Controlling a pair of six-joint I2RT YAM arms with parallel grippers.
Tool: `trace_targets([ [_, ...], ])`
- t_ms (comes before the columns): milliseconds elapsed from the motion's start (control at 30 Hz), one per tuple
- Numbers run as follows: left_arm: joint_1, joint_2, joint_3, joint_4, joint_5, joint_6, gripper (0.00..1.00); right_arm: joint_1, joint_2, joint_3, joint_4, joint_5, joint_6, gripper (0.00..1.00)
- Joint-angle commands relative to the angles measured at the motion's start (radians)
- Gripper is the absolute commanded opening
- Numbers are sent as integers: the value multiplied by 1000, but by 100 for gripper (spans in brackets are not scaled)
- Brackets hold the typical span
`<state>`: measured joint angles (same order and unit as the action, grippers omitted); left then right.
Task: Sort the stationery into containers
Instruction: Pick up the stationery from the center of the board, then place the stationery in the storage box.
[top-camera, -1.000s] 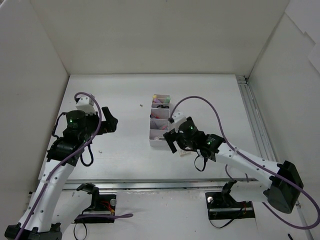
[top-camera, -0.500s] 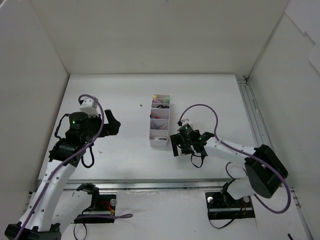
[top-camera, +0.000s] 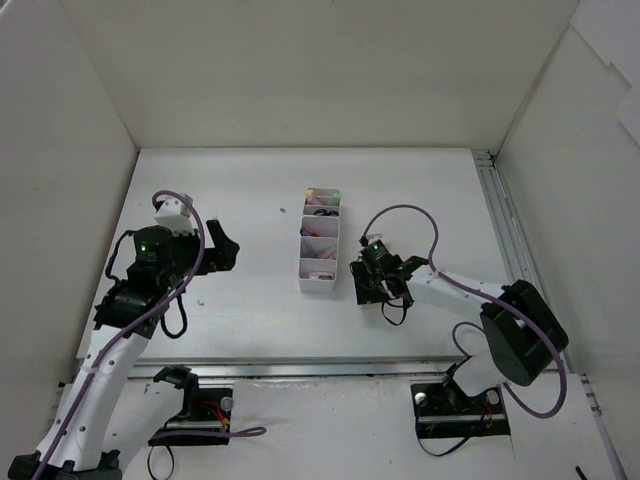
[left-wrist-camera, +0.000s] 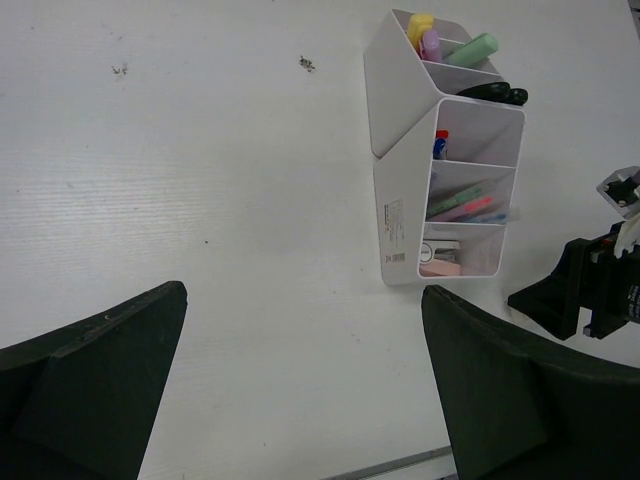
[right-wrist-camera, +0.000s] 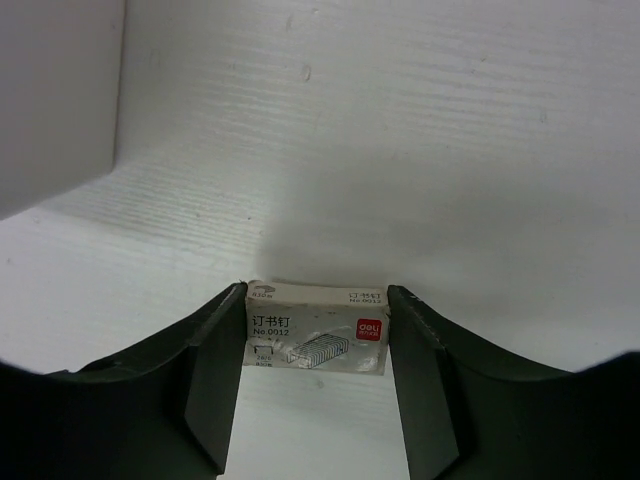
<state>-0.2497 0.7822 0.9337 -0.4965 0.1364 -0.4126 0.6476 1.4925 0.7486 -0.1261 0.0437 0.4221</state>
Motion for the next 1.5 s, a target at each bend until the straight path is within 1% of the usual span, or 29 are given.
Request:
trace_targets([
  [0,-5,-5,27,33,-9,1,99,-5,-98,26,-17,-19,1,33],
  [100,-5,-4,28,36,-12,0,99,0,-146,38,-38,-30,-12,32],
  [133,-5,-1,30,38,-12,1,99,4,-175,58,-44,-60,-41,33],
  [200,-5,2,31,41,-12,1,99,30,-202,90,-44,-53,-66,34],
  [267,-5,2,30,47,-14,0,99,84,-206,165,-38,34,-95,35],
  [367,-5,3,28,55,-8,-2,99,138,-157,265,12,154,-102,34],
  [400,-5,6,27,58,-6,-5,100,161,-134,287,32,192,-86,31],
  [433,-5,3,28,56,-6,-9,99,171,-94,334,45,287,-21,31],
  [500,-5,2,24,55,-9,-21,100,208,-55,371,45,361,47,30],
  [533,-5,-1,22,50,-11,-26,99,225,-25,392,45,433,111,31],
  [600,-5,-15,17,39,-14,-31,100,270,3,408,51,488,188,31],
  [633,-5,-18,16,35,-18,-34,100,282,26,414,52,543,216,31],
  [700,-5,-38,5,26,-26,-38,99,309,61,422,57,584,274,33],
  [800,-5,-64,-3,7,-37,-48,100,337,109,455,71,639,305,35],
  [867,-5,-83,-15,-4,-37,-52,99,346,132,472,71,639,303,35],
  [967,-5,-115,-29,-14,-38,-55,99,354,166,486,69,642,300,40],
  [1000,-5,-121,-32,-14,-40,-54,99,354,175,483,69,644,311,40],
  [1033,-5,-132,-35,-17,-47,-55,99,356,181,477,71,642,313,42],
  [1067,-5,-135,-38,-22,-52,-58,99,356,187,477,69,644,313,48],
  [1100,-5,-138,-38,-24,-55,-60,100,356,204,479,69,654,313,50],
  [1133,-5,-141,-38,-25,-55,-60,100,356,212,480,69,656,311,55],
  [1167,-5,-139,-41,-27,-52,-60,99,356,221,483,71,657,307,61],
  [1233,-5,-147,-47,-30,-47,-63,100,356,242,500,69,639,293,69],
  [1300,-5,-147,-50,-33,-50,-65,100,359,236,523,57,608,273,91],
  [1333,-5,-152,-49,-34,-52,-65,99,365,227,528,56,608,264,98],
  [1467,-5,-152,-36,-33,-58,-60,99,392,129,532,57,613,227,98],
])
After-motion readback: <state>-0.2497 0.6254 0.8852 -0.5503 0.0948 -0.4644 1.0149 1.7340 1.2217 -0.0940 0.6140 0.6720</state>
